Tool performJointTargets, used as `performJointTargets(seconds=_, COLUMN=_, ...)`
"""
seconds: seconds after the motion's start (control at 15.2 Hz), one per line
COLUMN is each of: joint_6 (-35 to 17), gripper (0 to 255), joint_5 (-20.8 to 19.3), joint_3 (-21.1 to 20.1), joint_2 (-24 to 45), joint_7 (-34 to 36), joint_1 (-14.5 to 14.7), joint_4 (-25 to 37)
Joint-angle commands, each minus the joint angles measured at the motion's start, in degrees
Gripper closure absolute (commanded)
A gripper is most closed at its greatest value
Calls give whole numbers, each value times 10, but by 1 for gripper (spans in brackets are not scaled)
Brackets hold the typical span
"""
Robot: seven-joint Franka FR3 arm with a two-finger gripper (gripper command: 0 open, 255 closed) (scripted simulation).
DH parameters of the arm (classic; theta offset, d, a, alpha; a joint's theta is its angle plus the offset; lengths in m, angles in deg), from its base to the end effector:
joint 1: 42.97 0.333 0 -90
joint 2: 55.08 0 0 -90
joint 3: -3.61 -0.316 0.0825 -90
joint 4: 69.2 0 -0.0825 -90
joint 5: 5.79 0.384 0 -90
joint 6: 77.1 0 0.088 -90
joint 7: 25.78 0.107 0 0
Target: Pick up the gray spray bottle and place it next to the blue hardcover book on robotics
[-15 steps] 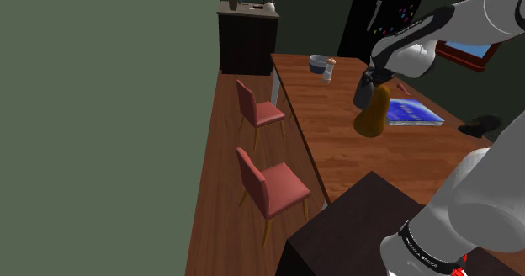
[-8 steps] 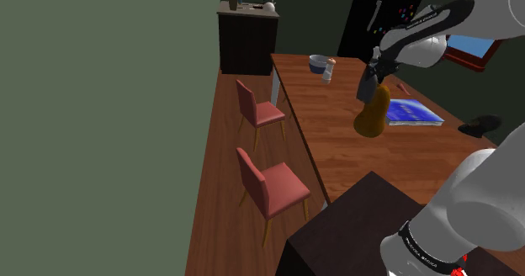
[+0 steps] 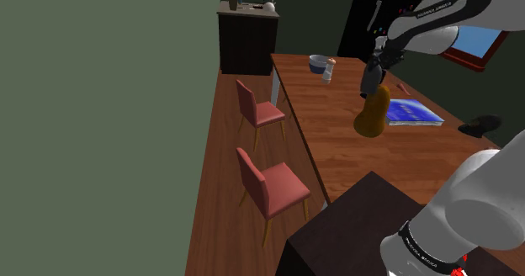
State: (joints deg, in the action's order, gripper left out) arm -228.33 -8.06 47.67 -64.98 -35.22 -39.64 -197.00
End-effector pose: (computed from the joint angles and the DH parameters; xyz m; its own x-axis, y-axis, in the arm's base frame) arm 0.4047 -0.3656 0.4837 0.7338 -0.4421 0.5158 -0.5155 -0.8569 -0.0011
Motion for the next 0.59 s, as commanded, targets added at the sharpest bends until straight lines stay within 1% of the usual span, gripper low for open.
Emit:
performJointTargets(seconds=0.0, joint_6=15, gripper=255, joint_5=-10, joint_3=-5, joint_2=-8, joint_7=7, joint_1=-4, joint_4=9)
performJointTargets(seconds=0.53, joint_6=75, gripper=255, joint_5=-32, joint_3=-21, joint_2=-30, joint_7=26, joint_1=-11, joint_4=51)
